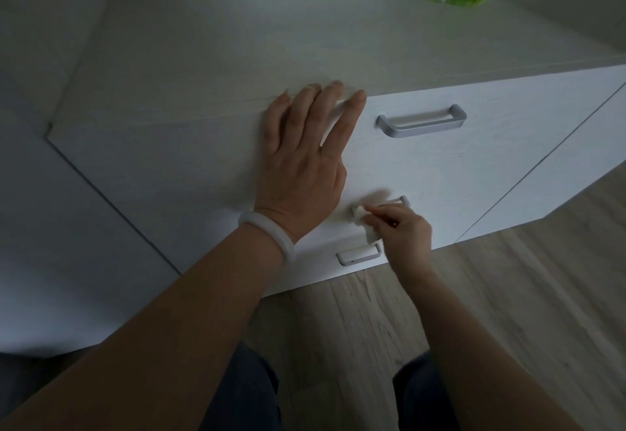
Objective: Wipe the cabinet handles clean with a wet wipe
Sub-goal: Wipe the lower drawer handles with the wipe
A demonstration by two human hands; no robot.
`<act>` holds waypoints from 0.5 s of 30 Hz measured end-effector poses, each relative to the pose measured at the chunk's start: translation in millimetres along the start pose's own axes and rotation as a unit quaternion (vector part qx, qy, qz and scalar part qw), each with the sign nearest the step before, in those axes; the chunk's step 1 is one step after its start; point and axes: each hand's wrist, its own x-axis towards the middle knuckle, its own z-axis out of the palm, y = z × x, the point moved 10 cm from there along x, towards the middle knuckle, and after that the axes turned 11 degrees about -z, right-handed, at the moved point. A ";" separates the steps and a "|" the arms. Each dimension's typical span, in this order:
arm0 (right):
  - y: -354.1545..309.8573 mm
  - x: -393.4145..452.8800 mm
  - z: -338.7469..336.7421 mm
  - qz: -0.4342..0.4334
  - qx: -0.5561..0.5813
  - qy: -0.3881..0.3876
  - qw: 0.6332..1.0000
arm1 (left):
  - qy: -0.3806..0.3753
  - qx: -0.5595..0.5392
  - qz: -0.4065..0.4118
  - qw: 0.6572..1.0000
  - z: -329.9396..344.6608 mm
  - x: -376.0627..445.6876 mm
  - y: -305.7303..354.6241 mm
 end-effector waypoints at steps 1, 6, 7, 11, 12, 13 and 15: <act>5.9 0.4 -9.1 0.023 0.021 0.025 0.999 | 0.001 -0.001 -0.001 1.000 -0.3 0.3 0.0; -14.9 -15.1 19.6 -0.021 -0.016 0.000 1.000 | -0.003 -0.003 -0.004 1.000 -0.3 1.1 1.0; -17.5 -17.5 26.8 -0.041 -0.024 -0.026 0.999 | -0.002 -0.001 -0.002 1.000 -0.4 0.8 0.8; -3.3 -8.7 -5.3 -0.041 -0.030 -0.019 0.999 | 0.000 -0.003 0.003 1.000 -1.0 0.1 0.1; 4.0 -5.9 -19.0 -0.016 -0.026 0.015 0.999 | 0.001 -0.005 0.003 1.000 -1.5 0.4 0.4; 8.1 -4.7 -25.9 0.000 -0.023 0.040 0.999 | 0.001 -0.007 0.003 1.000 -1.9 0.4 1.0; -3.7 -5.2 -10.4 -0.024 -0.029 0.023 0.999 | 0.005 -0.009 0.002 1.000 -2.1 0.9 1.1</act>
